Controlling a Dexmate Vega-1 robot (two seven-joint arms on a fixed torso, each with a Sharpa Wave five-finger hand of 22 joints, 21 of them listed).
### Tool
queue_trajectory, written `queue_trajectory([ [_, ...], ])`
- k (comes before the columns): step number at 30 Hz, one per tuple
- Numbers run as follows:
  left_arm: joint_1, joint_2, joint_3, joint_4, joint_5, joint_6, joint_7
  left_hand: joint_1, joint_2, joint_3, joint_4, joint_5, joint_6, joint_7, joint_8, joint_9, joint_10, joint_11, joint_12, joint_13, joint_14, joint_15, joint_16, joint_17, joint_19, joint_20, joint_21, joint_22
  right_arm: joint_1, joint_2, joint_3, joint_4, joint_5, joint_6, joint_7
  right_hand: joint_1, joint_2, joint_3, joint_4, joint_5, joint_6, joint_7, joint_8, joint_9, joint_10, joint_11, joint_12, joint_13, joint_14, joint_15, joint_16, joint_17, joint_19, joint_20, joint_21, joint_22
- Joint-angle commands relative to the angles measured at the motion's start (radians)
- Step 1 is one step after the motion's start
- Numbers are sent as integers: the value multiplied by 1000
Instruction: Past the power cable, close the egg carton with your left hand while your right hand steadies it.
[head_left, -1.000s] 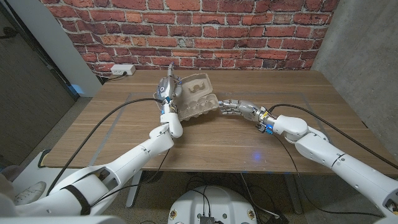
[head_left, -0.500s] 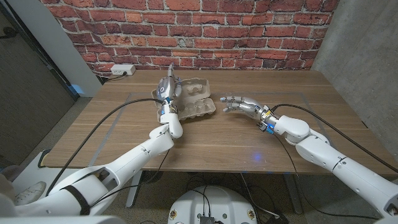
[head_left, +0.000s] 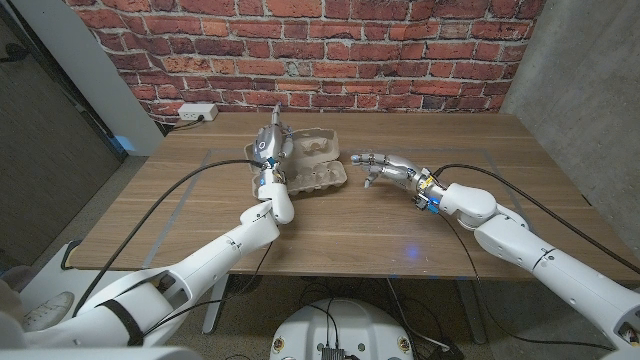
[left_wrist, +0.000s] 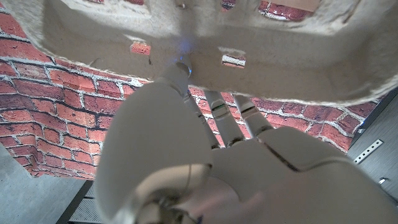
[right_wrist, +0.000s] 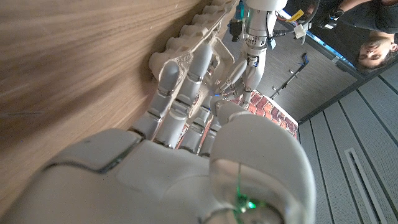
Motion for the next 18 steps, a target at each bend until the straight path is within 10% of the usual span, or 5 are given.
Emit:
queue_trajectory([
  [1, 6, 0, 0, -10, 2, 2, -3, 4, 4, -7, 0, 2, 6, 0, -1, 3, 6, 0, 5, 0, -7, -139, -4, 0, -7, 1, 8, 6, 56, 4, -44, 31, -15, -51, 77, 2, 4, 6, 16, 4, -1, 0, -6, 1, 5, -1, -8, 2, 1, -81, 23, 36, -7, -157, 21, -5],
  [8, 5, -1, 1, -8, 4, -1, -1, 5, 4, -11, 0, 2, 8, 0, -1, 3, 6, 0, 5, -3, -6, -139, -5, -1, -10, 3, 12, 8, 106, 4, -77, 52, -40, -73, 140, 9, 4, -20, 44, -2, -21, 5, -5, -2, 4, 2, -9, -2, 73, -77, 148, -11, 92, -167, 229, -113],
  [12, 5, 0, 1, -9, 6, -5, 0, 6, 5, -13, 1, 2, 9, 0, -1, 3, 6, 0, 6, -3, -8, -139, -6, -2, -11, 2, 13, 9, 118, 3, -86, 50, -66, -83, 132, 23, 0, -21, 18, -1, -23, 12, -6, -2, 17, 5, -8, -1, 134, -76, 220, -29, 179, -171, 265, -170],
  [15, 6, -1, 0, -12, 6, 1, -1, 7, 6, -14, 1, 2, 9, 0, -1, 3, 6, 0, 5, -5, -9, -139, -7, -2, -12, 2, 15, 9, 132, 7, -96, 52, -86, -95, 129, 47, -6, -22, -28, -1, -36, 7, -7, -3, -9, -2, -10, -1, 256, -76, 304, -68, 362, -174, 264, -256],
  [18, 7, -3, 0, -12, 6, 0, 1, 7, 6, -16, 1, 3, 9, 0, -1, 4, 6, 0, 6, -5, -9, -139, -7, -2, -13, 3, 16, 10, 146, 10, -108, 55, -109, -104, 128, 54, -9, -28, -50, -2, -30, 5, -5, -2, -1, -5, -4, 1, 311, -77, 348, -68, 408, -176, 260, -291],
])
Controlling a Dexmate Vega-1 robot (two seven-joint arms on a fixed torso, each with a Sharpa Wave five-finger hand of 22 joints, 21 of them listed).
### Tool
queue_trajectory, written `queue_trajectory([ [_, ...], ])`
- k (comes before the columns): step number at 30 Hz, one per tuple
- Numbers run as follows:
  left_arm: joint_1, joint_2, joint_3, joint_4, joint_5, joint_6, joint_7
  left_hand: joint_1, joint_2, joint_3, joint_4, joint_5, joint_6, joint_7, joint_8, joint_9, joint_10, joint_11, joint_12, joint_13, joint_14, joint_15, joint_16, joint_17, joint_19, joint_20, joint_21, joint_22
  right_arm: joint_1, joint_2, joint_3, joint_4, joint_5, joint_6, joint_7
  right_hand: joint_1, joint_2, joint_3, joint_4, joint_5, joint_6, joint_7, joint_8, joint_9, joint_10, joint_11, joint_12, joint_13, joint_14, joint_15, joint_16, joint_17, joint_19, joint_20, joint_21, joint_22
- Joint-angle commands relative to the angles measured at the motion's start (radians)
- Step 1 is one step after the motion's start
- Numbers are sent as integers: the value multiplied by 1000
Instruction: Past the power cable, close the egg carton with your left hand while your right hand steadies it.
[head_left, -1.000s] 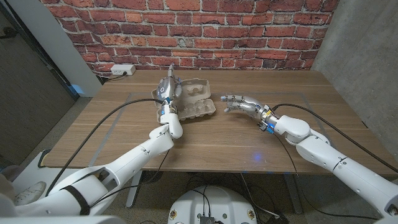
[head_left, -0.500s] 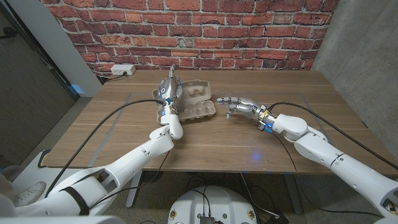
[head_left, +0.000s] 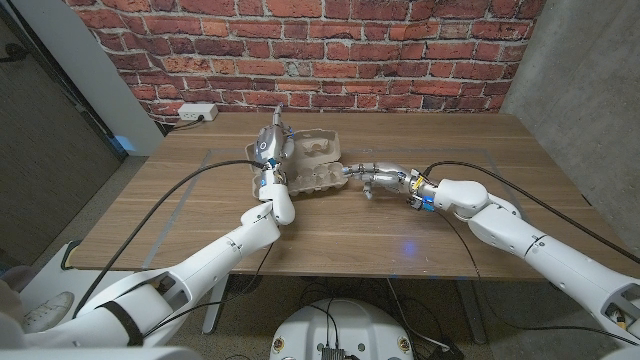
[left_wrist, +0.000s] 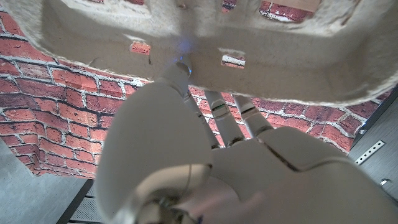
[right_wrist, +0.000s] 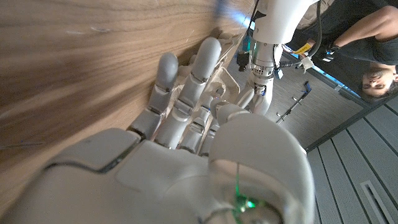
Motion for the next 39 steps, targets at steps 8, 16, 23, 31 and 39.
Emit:
queue_trajectory([
  [8, 5, -5, -2, -8, 1, -1, 2, 9, 7, -17, 2, 4, -38, -2, -17, 4, 9, 1, 11, 0, -4, -144, -5, 1, -5, 0, 18, 9, 91, 17, -65, 24, -111, -54, 27, 59, 1, 24, -70, 7, 14, -1, 1, 1, 6, -2, 7, 3, 118, -3, 121, 42, 144, -163, 11, -42],
  [16, 3, -7, 2, -3, 1, -9, -1, 10, 8, -20, 2, 4, -33, 2, -13, 4, 10, 1, 14, 0, -5, -144, -7, 0, -7, 0, 22, 11, 128, 44, -83, 62, -136, -47, 36, 95, 4, 58, -94, 22, 7, -1, -2, 0, 1, -2, 3, 2, 123, -2, 154, 81, 166, -164, 8, -44],
  [23, 0, -12, 1, 3, -3, -14, -2, 12, 9, -24, 3, 5, -29, 4, -11, 4, 7, 0, 14, -1, -6, -144, -8, 0, -8, 0, 27, 12, 151, 59, -95, 79, -151, -36, 47, 153, 4, 98, -126, 41, 4, -3, -3, -2, -8, -4, 2, 2, 115, -3, 158, 88, 170, -165, 4, -38],
  [31, -6, -17, 4, 19, -6, -28, -1, 13, 11, -28, 3, 5, -23, 11, -8, 4, 7, 0, 15, -1, -7, -144, -9, -1, -10, -1, 31, 13, 181, 86, -119, 112, -167, -21, 75, 211, -3, 114, -143, 60, -5, -4, -5, -7, -19, -6, 0, 2, 114, -2, 167, 97, 170, -165, 3, -39],
  [39, -8, -16, 4, 17, -6, -36, 1, 15, 12, -32, 4, 5, -22, 14, -7, 4, 6, 0, 17, -2, -7, -144, -9, -1, -12, 0, 36, 15, 215, 108, -143, 147, -190, -13, 102, 246, -9, 110, -142, 75, -43, -2, -12, -10, -30, -5, -1, 1, 112, -2, 172, 104, 174, -165, 5, -43],
])
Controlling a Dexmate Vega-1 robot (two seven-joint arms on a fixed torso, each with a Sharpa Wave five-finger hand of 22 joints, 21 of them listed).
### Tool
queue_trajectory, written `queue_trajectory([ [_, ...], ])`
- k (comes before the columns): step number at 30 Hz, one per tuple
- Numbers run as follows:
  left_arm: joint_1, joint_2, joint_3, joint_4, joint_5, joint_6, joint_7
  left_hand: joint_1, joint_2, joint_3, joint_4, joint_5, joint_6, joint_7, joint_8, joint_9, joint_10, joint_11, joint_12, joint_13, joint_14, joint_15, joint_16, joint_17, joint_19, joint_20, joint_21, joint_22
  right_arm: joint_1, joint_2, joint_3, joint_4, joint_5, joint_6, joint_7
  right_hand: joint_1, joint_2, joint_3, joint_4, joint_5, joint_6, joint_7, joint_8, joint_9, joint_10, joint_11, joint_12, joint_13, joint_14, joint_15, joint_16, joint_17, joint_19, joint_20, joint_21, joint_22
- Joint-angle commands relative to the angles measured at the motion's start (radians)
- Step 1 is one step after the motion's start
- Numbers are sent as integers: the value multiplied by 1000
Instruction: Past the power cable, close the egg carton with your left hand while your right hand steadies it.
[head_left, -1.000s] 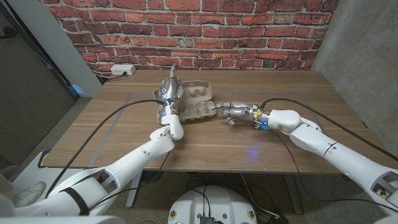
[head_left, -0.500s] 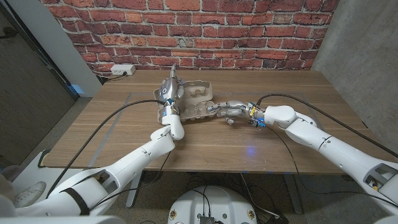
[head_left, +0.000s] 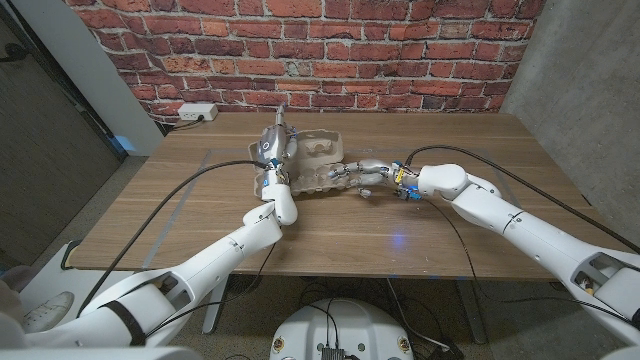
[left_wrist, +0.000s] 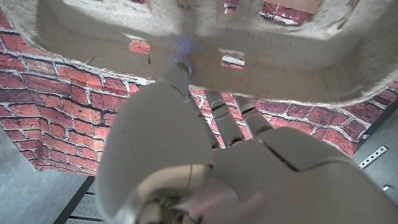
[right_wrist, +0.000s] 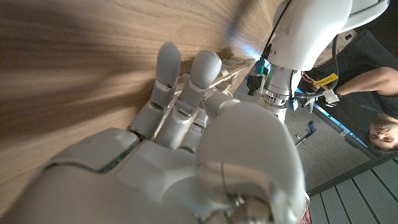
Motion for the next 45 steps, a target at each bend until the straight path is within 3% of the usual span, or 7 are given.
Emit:
queue_trajectory([
  [1, -5, -3, 1, 4, -3, -11, 2, 7, 4, -5, -2, 6, 0, 3, 8, 4, 5, 0, 9, 2, -5, -142, -4, 4, -6, 1, 9, 6, 47, 33, -33, 49, -29, 15, 39, 20, -1, 1, 3, 10, -21, 4, -5, -1, -6, 1, -1, 0, -7, -2, 4, 0, 10, -124, 2, 2],
  [8, -7, -3, 3, 6, -2, -25, 2, 8, 5, -7, -1, 6, 1, 4, 8, 4, 3, 0, 9, 1, -6, -142, -5, 3, -8, 2, 12, 6, 78, 43, -62, 55, -62, -6, 66, 43, -1, -15, 8, 24, -71, 6, -7, -3, -19, 3, -3, -1, 4, -1, 19, 17, 14, -124, 1, -6],
  [15, -3, -5, 0, -4, -5, -35, 4, 9, 7, -9, -1, 6, 1, 5, 8, 5, 2, 0, 10, 0, -9, -142, -6, 3, -11, 2, 15, 7, 88, 39, -76, 24, -96, -49, 52, 51, 0, -33, 15, 30, -71, 14, 2, -4, -25, 4, 0, -2, -5, -2, 9, 8, 18, -123, 1, -15],
  [22, 6, -4, 2, -20, -2, -35, -6, 11, 9, -12, 0, 6, 3, 5, 9, 5, 1, 0, 11, 0, -13, -142, -8, 3, -15, 3, 18, 8, 96, 37, -87, -1, -118, -106, 43, 60, 1, -43, 17, 39, -121, 49, -7, -5, -40, 28, -2, -3, -2, -2, 8, 11, 24, -124, -1, -27],
  [28, 12, -1, 3, -27, 0, -36, -13, 12, 10, -14, 1, 5, 4, 4, 9, 5, 0, 0, 11, -2, -16, -142, -10, 3, -17, 3, 20, 8, 93, 35, -90, -11, -121, -131, 32, 68, 0, -50, 17, 46, -144, 67, -5, -6, -62, 30, -6, -4, -7, -2, 1, 6, 29, -124, -1, -34],
  [45, 38, 7, -2, -65, -4, -88, -20, 13, 12, -19, 2, 5, 6, 0, 10, 5, -1, 0, 12, -5, -24, -141, -13, 4, -24, 2, 26, 8, 110, 36, -112, -11, -154, -196, 21, 84, 0, -68, 19, 67, -145, 87, 4, -8, -66, 55, 0, -7, -7, -2, -13, -1, 36, -124, -4, -59],
])
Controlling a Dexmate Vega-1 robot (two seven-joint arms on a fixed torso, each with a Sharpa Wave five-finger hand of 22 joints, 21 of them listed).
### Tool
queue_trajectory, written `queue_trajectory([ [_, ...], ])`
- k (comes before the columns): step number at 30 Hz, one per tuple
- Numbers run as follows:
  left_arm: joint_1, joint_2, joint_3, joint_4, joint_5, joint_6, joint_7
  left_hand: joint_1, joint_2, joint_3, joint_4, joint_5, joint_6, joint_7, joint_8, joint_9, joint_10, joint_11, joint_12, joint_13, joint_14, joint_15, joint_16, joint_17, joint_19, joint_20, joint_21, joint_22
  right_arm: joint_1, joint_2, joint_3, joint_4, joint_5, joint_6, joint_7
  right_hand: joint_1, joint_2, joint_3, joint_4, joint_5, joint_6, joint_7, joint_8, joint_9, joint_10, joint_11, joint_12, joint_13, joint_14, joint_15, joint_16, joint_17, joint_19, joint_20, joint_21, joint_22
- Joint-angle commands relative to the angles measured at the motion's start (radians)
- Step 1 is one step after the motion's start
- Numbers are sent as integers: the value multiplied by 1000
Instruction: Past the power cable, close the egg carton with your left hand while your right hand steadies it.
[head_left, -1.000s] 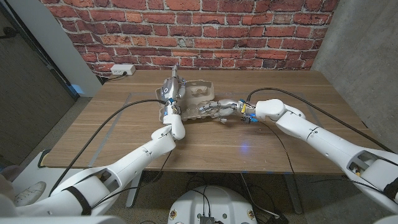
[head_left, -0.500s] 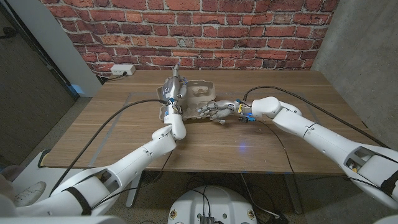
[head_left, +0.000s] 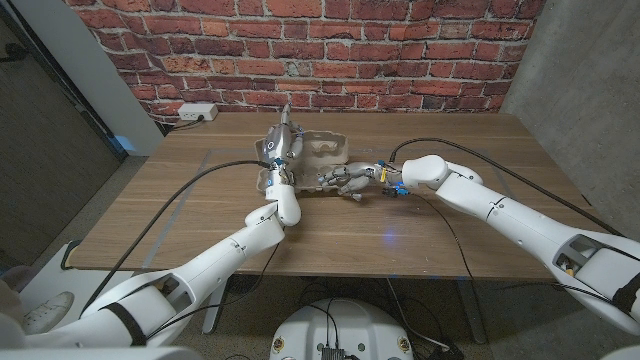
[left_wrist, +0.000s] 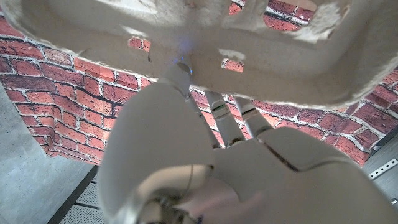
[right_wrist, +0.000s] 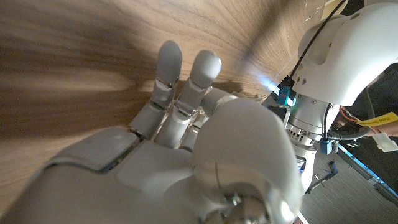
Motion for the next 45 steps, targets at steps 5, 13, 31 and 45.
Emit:
queue_trajectory([
  [5, 39, 23, 3, -71, -4, -83, -44, 4, 5, -3, 2, 5, -1, -8, 3, 5, -2, 0, 3, -4, -16, -146, -10, 5, -12, -1, 5, 4, 18, 13, -22, 15, -27, -55, -22, 20, 2, -12, 2, 16, -5, 14, 5, 1, -1, 14, 4, 3, 7, -1, -5, 4, 13, -118, 2, -7],
  [13, 63, 34, -12, -131, -2, -109, -81, 4, 7, -6, 4, 5, 3, -13, 4, 5, -2, 0, 2, -9, -21, -147, -11, 7, -13, -2, 9, 3, -11, 3, -9, -10, -24, -92, -75, 29, 2, -17, 1, 26, -10, 27, 6, 0, -4, 16, 4, 3, 1, -1, -16, -2, 15, -118, 2, -14],
  [31, 126, 83, -63, -193, -54, -117, -197, -362, -18, -69, 209, -9, 99, -46, 21, -9, 93, 2, -39, -122, 55, -119, -123, -124, 27, -21, 27, -78, -18, -22, -3, -36, -41, -135, -117, 38, 1, -30, 5, 37, -11, 28, 7, 0, 2, 11, 8, 3, 7, -1, -20, -1, 21, -117, 6, -23],
  [45, 112, 164, -74, -333, -151, 179, -511, -747, -61, -185, 314, -39, 65, -4, -4, -22, -299, 118, -345, -241, -339, 1, -305, -291, -75, 89, -34, -183, -15, -22, -15, -43, -63, -142, -121, 41, -1, -43, 6, 42, -16, 28, 6, 0, 2, 6, 8, 3, 10, -1, -24, -2, 24, -117, 9, -30],
])
